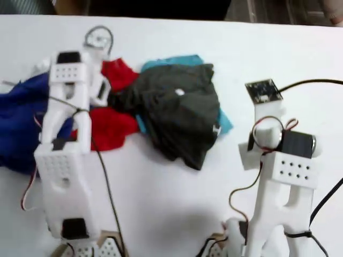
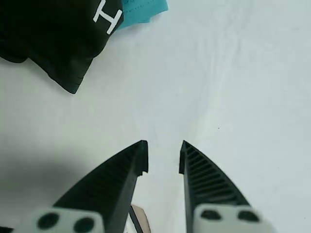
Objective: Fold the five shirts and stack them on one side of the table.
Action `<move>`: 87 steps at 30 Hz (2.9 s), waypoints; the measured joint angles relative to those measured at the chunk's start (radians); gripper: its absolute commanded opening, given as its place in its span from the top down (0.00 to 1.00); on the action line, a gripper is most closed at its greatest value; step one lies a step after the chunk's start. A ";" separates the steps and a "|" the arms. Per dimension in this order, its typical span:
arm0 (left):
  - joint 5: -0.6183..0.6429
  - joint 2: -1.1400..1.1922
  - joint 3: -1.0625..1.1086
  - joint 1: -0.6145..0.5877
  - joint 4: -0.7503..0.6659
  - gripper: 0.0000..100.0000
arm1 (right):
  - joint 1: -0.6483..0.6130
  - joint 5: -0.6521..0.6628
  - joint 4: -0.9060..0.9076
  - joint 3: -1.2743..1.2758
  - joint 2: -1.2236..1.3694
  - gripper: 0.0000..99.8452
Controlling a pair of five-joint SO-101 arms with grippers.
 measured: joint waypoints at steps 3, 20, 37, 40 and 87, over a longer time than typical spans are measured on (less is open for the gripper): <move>0.002 -0.002 0.112 -0.011 -0.048 0.65 | 0.000 0.000 0.000 0.000 0.000 0.88; -0.117 -0.052 0.265 -0.275 -0.121 0.98 | 0.000 0.000 -0.037 0.000 0.000 0.88; -0.120 -0.044 -0.414 -0.953 -0.014 0.97 | 0.000 0.000 -0.087 0.000 0.000 0.88; -0.127 -0.044 -0.476 -0.928 0.061 0.91 | 0.000 0.000 -0.123 0.000 0.000 0.88; -0.035 -0.052 -0.238 -0.072 0.316 0.70 | -0.508 0.000 -0.292 -0.562 0.993 0.98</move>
